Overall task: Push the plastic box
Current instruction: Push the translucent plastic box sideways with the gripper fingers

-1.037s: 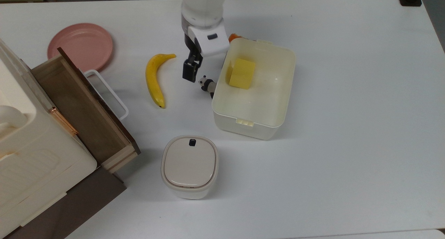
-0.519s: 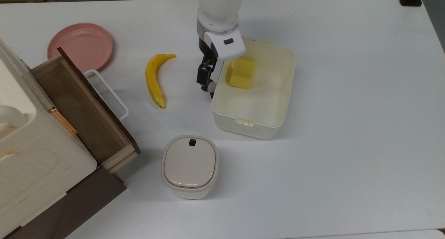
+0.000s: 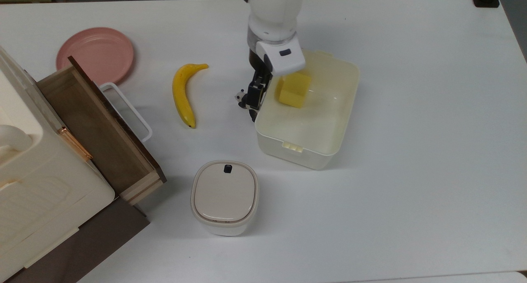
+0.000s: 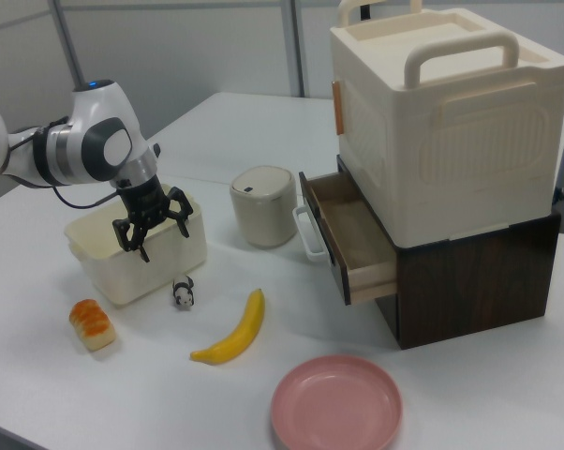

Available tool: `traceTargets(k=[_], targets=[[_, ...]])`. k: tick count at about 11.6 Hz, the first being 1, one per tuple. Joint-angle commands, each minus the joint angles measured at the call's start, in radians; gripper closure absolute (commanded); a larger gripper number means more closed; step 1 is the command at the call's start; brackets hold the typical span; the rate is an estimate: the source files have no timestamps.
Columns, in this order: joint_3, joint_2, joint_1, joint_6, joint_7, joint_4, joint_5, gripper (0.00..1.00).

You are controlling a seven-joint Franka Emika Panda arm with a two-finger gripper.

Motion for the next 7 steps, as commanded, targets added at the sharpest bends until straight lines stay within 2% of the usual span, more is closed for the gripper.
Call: traceTargets(k=[1,4,5,7], targets=[[0.003,0.043,0.032,0.011,0.084,0.055,-0.043,0.0],[0.003,0.107,0.063,0.014,0.14,0.115,-0.082,0.0],[0.003,0.121,0.075,0.016,0.166,0.118,-0.106,0.0],[0.003,0.126,0.093,0.016,0.179,0.12,-0.109,0.0]])
